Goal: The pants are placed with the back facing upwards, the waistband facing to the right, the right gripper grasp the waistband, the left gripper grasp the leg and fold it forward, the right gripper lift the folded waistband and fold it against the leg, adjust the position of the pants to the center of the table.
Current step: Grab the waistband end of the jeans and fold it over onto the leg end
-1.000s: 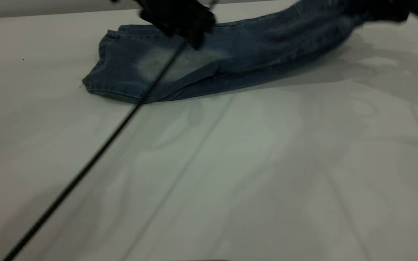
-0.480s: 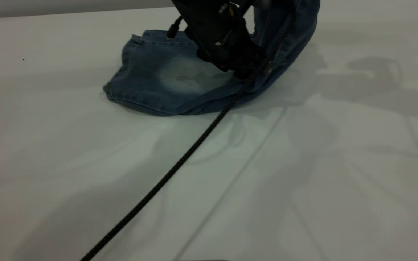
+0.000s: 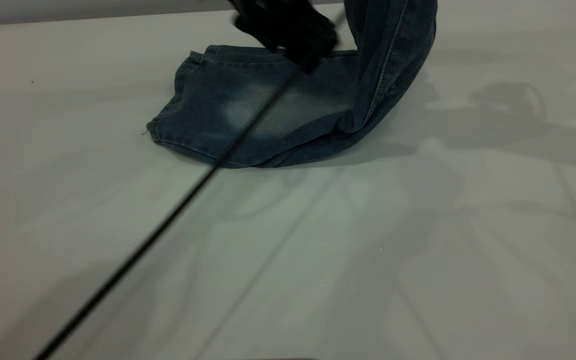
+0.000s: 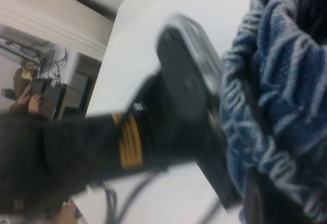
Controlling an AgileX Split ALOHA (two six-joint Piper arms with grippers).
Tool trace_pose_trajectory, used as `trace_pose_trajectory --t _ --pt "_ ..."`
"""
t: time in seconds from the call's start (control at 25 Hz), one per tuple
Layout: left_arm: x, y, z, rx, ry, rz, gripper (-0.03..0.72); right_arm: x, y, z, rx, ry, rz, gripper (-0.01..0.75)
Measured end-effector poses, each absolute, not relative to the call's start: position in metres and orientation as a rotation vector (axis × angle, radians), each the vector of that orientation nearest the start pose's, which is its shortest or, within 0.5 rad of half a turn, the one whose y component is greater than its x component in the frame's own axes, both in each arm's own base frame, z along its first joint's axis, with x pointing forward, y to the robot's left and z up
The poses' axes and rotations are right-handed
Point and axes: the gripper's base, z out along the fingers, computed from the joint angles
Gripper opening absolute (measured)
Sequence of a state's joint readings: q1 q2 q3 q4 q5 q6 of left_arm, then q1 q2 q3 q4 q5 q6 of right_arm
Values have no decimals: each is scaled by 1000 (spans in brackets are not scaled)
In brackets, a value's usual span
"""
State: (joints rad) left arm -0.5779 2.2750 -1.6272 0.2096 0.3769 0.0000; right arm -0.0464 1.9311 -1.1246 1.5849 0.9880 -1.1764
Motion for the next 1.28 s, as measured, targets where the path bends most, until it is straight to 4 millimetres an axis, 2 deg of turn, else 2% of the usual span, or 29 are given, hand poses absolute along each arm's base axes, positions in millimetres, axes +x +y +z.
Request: trace_pose_trajectory --t 0.16,0.28,0.4,0.52,0.76,0.92,1.12,1.28 --pt "422 -235 117 865 2420 -11 464 381 60 196 -47 2153 1336 58" --pt "417 -229 99 872 2474 0 464 381 61 201 -63 2093 1367 58" --pt "405 -235 81 892 2525 -20 464 382 62 204 -72 2050 1395 58" --pt "391 -252 76 925 2513 -59 464 382 62 206 -71 2037 1411 58" --pt "372 -283 77 978 2464 -125 464 380 64 209 -104 2006 1449 58" --pt "366 -292 77 981 2459 -152 464 379 64 209 -109 2003 1452 58" --pt "370 -281 87 1010 2456 -96 464 378 64 208 -142 2017 1441 58" --pt "384 -260 120 981 2416 -40 464 375 65 205 -189 2048 1428 58"
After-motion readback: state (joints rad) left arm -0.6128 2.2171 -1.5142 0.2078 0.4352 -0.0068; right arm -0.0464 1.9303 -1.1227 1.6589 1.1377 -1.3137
